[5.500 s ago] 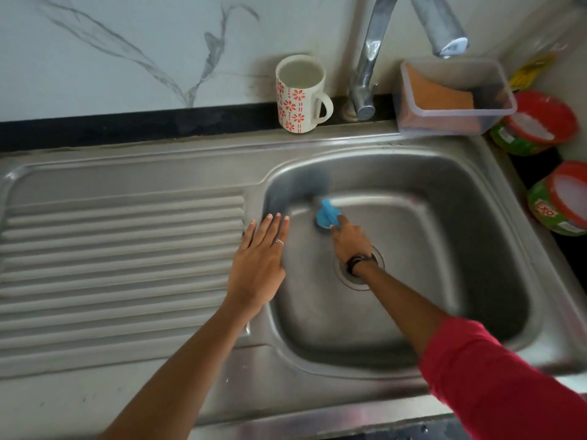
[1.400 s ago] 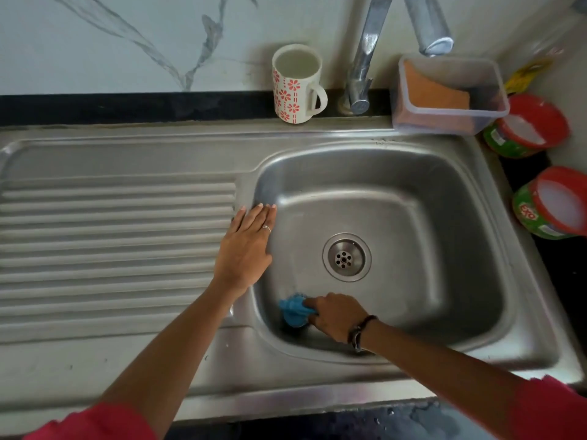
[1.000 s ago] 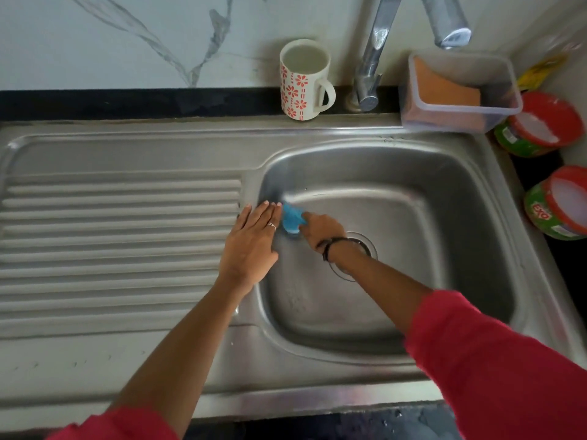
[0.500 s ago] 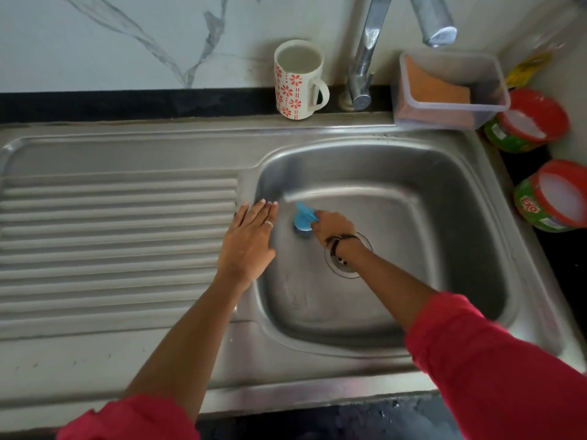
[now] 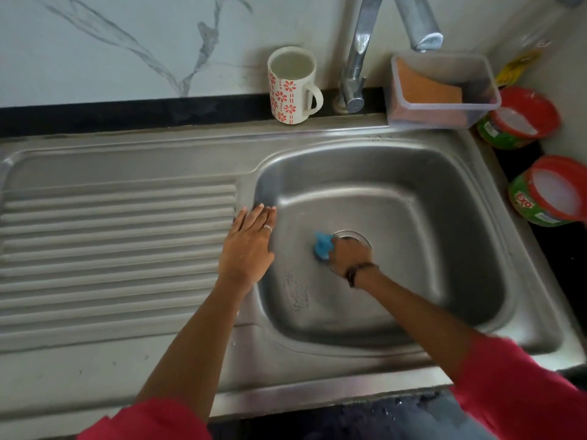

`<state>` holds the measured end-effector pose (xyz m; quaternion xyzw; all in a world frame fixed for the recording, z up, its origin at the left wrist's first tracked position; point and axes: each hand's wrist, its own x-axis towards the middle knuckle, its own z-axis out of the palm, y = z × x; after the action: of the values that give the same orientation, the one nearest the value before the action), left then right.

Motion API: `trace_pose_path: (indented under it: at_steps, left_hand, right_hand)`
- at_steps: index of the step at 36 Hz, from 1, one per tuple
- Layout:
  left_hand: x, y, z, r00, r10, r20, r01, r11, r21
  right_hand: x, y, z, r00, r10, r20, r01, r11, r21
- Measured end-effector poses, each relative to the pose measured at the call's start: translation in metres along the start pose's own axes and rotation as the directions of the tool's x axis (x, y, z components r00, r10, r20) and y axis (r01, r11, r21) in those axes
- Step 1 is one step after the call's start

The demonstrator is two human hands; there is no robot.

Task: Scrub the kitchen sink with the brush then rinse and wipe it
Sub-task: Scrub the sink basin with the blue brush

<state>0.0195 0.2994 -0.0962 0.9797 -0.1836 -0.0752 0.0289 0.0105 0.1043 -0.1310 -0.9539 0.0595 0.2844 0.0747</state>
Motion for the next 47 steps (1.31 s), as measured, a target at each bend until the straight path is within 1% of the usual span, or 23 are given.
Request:
trace_pose_path:
  at_steps: [3, 6, 9, 11, 13, 15, 17, 20, 23, 25, 28, 30, 32, 34, 36, 37, 39, 41, 44, 47]
  left_hand:
    - [-0.001, 0.001, 0.0, 1.0, 0.008, -0.01, -0.008, 1.0, -0.016]
    - [-0.002, 0.003, 0.0, 1.0, 0.005, 0.001, -0.005, 1.0, -0.008]
    - [-0.001, 0.002, -0.001, 1.0, 0.006, -0.002, -0.005, 1.0, 0.014]
    - [-0.002, 0.002, -0.002, 1.0, 0.007, -0.001, -0.007, 1.0, 0.019]
    - [-0.002, 0.002, -0.002, 1.0, 0.013, -0.002, -0.013, 1.0, 0.024]
    - [-0.002, 0.002, -0.001, 1.0, 0.02, 0.003, -0.02, 0.999, 0.033]
    - [-0.001, 0.003, -0.002, 1.0, 0.021, 0.001, -0.021, 0.999, 0.03]
    - [-0.001, 0.003, -0.002, 1.0, 0.02, -0.011, -0.02, 1.0, 0.017]
    - [-0.002, 0.002, 0.0, 1.0, 0.014, -0.015, -0.014, 1.0, -0.005]
    - [-0.002, 0.001, 0.002, 1.0, 0.021, -0.023, -0.022, 1.0, -0.019]
    - [-0.001, 0.0, 0.004, 0.999, 0.023, -0.042, -0.023, 1.0, -0.008]
    - [0.0, -0.001, 0.006, 0.998, 0.021, -0.06, -0.021, 1.0, -0.007]
    - [0.0, -0.002, 0.008, 0.998, 0.032, -0.058, -0.033, 0.999, -0.018]
    - [0.0, -0.003, 0.009, 0.998, 0.037, -0.048, -0.036, 0.999, 0.006]
    - [0.0, -0.003, 0.008, 0.999, 0.033, -0.043, -0.033, 0.999, 0.016]
    - [-0.001, -0.003, 0.006, 0.999, 0.034, -0.014, -0.034, 0.999, 0.021]
    - [-0.002, -0.002, 0.004, 0.999, 0.042, 0.019, -0.042, 0.999, 0.025]
    - [-0.001, -0.002, 0.004, 0.999, 0.036, 0.004, -0.036, 0.999, 0.037]
    - [0.0, -0.003, 0.007, 1.0, 0.02, -0.011, -0.019, 0.999, 0.043]
    - [-0.002, -0.001, 0.003, 1.0, 0.017, -0.018, -0.017, 1.0, -0.002]
  right_hand:
    - [0.028, -0.004, -0.017, 0.998, 0.038, -0.048, -0.034, 0.996, 0.079]
    - [0.026, 0.001, -0.006, 1.0, -0.011, -0.019, 0.012, 0.997, 0.073]
    - [-0.011, 0.006, 0.018, 0.992, -0.083, 0.1, 0.076, 0.995, 0.068]
    - [-0.042, 0.008, 0.032, 0.976, -0.094, 0.195, 0.09, 0.995, 0.032]
    - [-0.066, 0.006, 0.039, 0.966, -0.103, 0.239, 0.109, 0.994, -0.011]
    - [-0.071, 0.0, 0.041, 0.969, -0.113, 0.219, 0.124, 0.992, -0.036]
    - [-0.06, -0.009, 0.034, 0.979, -0.117, 0.169, 0.123, 0.992, -0.022]
    - [-0.024, -0.026, 0.021, 0.993, -0.102, 0.058, 0.099, 0.993, 0.063]
    - [0.025, -0.042, 0.002, 0.996, -0.084, -0.031, 0.088, 0.978, 0.19]
    - [0.048, -0.05, -0.01, 0.995, -0.084, -0.05, 0.093, 0.965, 0.245]
    - [0.058, -0.059, -0.013, 0.992, -0.113, -0.054, 0.123, 0.962, 0.244]
    - [0.044, -0.059, -0.005, 0.991, -0.136, -0.01, 0.134, 0.959, 0.249]
    - [0.019, -0.053, 0.011, 0.984, -0.167, 0.07, 0.146, 0.96, 0.238]
    - [-0.011, -0.046, 0.024, 0.961, -0.19, 0.202, 0.148, 0.967, 0.208]
    - [-0.042, -0.042, 0.031, 0.921, -0.183, 0.344, 0.139, 0.979, 0.147]
    - [-0.054, -0.042, 0.033, 0.913, -0.172, 0.37, 0.142, 0.984, 0.108]
    - [-0.065, -0.046, 0.034, 0.929, -0.157, 0.335, 0.147, 0.988, 0.055]
    - [-0.059, -0.054, 0.029, 0.954, -0.141, 0.264, 0.132, 0.99, 0.053]
    - [-0.025, -0.069, 0.018, 0.989, -0.112, 0.097, 0.101, 0.988, 0.116]
    - [0.015, -0.08, 0.0, 0.998, -0.058, -0.034, 0.064, 0.978, 0.2]
